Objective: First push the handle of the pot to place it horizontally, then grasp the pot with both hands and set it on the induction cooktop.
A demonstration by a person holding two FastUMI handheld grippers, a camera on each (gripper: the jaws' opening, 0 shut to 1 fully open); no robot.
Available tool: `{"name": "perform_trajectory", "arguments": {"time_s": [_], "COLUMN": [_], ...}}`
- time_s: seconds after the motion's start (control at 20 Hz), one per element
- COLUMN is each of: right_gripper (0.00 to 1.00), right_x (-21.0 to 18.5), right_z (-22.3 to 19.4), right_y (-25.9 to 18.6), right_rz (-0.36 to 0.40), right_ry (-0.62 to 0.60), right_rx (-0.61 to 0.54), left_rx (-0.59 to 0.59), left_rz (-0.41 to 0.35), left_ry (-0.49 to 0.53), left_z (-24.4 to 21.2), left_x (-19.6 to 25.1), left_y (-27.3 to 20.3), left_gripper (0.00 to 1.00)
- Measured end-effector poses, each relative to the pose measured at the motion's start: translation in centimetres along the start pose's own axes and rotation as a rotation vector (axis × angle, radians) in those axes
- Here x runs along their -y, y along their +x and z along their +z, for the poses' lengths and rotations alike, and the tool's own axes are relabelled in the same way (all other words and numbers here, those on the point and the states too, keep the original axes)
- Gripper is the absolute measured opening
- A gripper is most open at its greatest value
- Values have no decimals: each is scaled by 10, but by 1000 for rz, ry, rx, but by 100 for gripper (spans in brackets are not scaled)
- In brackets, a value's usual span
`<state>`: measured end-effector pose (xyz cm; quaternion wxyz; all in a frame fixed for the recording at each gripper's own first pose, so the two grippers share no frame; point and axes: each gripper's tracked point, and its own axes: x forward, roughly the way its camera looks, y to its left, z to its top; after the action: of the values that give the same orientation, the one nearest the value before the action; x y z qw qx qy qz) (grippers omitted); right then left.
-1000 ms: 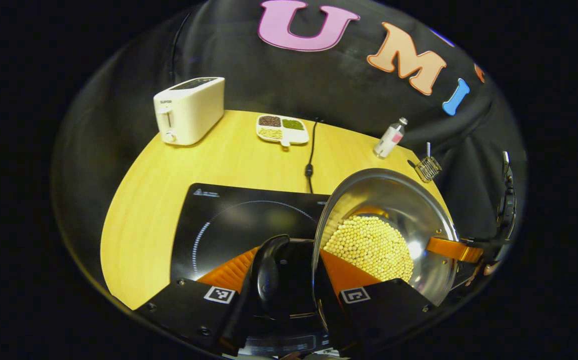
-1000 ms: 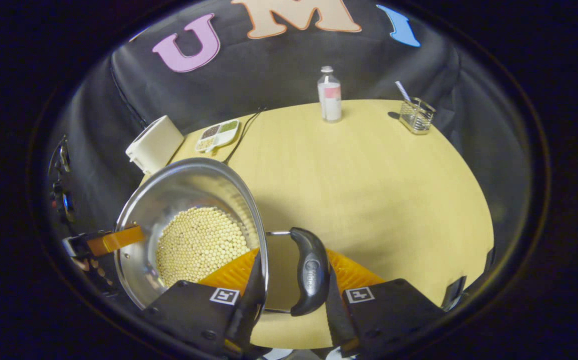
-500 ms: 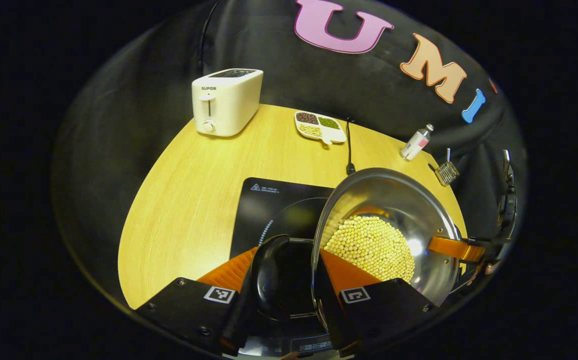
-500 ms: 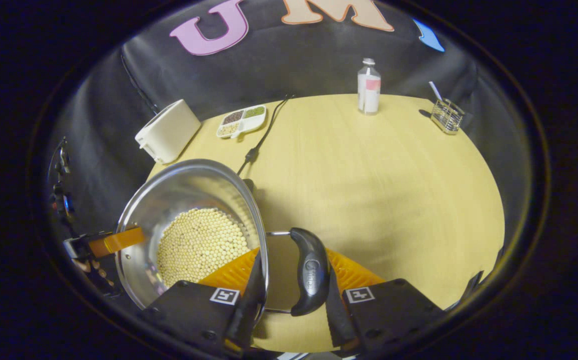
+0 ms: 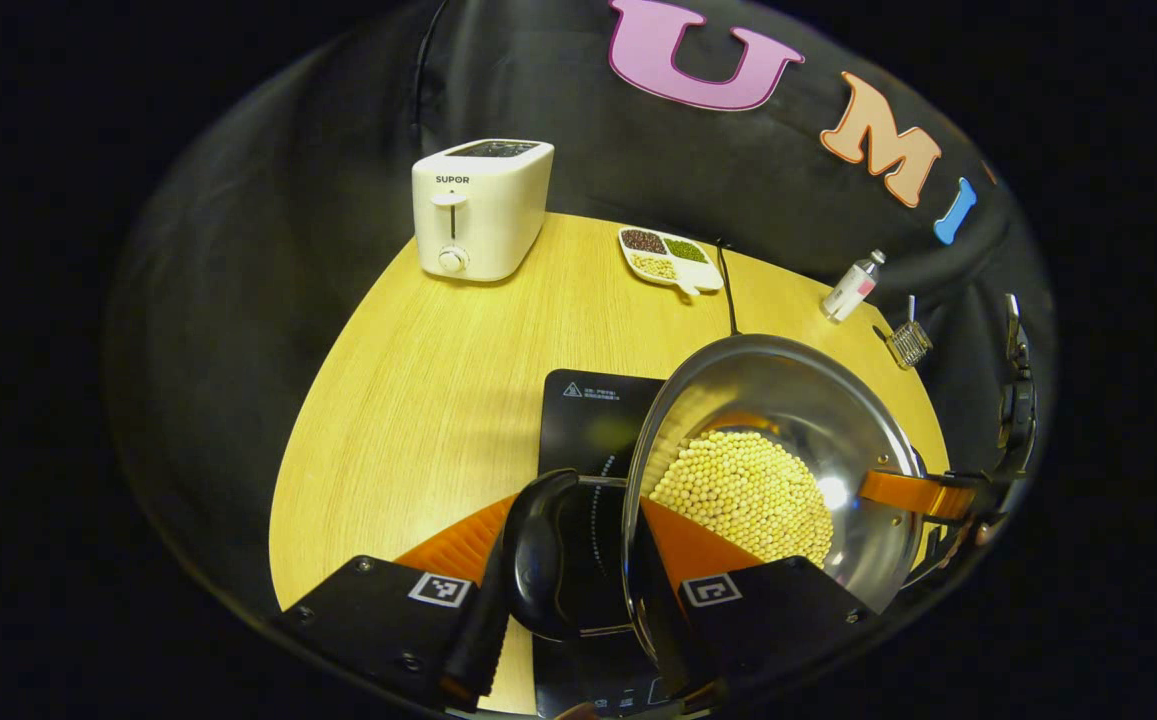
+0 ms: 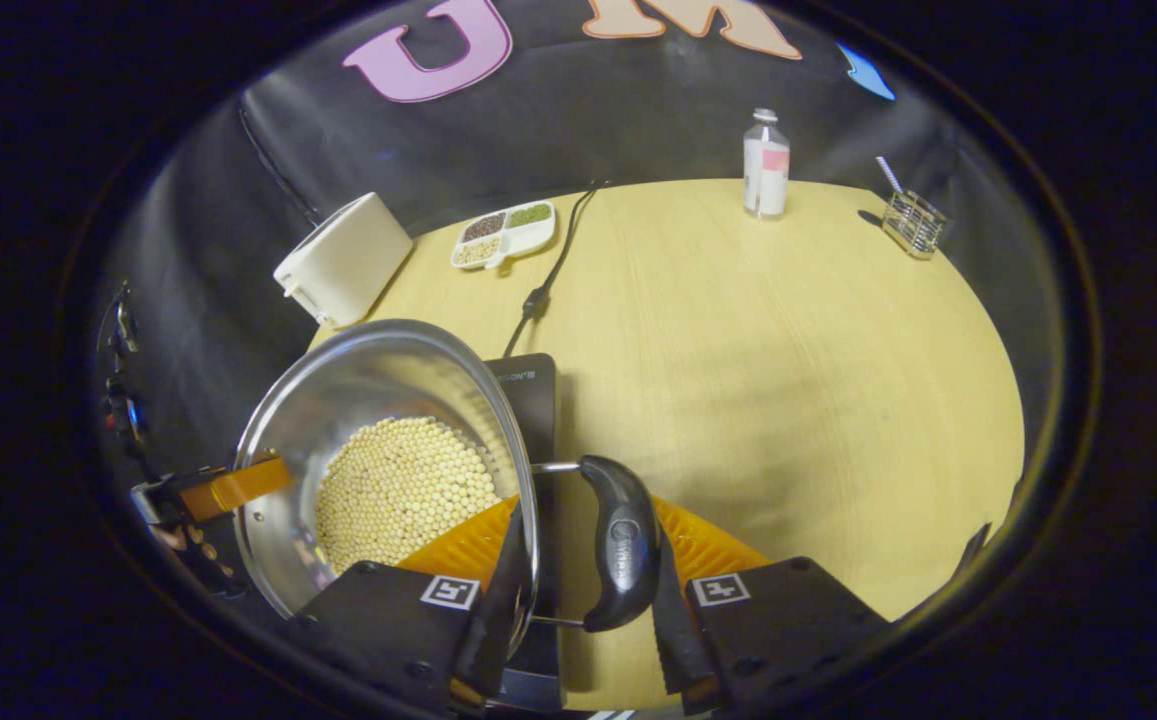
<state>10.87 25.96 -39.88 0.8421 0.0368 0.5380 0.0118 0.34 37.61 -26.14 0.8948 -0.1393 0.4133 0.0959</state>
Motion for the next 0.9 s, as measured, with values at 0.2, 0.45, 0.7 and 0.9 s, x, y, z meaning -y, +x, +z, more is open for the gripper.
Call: {"name": "perform_trajectory", "arguments": {"time_s": [0.2, 0.45, 0.7, 0.9], "right_gripper": [62, 62, 57, 57], "right_x": [-6, -8, -10, -9], "right_z": [2, 1, 1, 1], "right_y": [1, -1, -3, -1], "right_rz": [-2, 7, 20, 22], "right_ry": [3, 17, 22, 21], "right_rx": [7, 9, 15, 16], "left_rx": [0, 15, 23, 22], "left_rz": [-14, -21, 9, 9], "left_ry": [-27, -6, 40, 38], "left_z": [-4, -2, -1, 0], "left_x": [-5, -7, -10, -10], "left_y": [1, 5, 9, 8], "left_gripper": [64, 65, 70, 71]}}
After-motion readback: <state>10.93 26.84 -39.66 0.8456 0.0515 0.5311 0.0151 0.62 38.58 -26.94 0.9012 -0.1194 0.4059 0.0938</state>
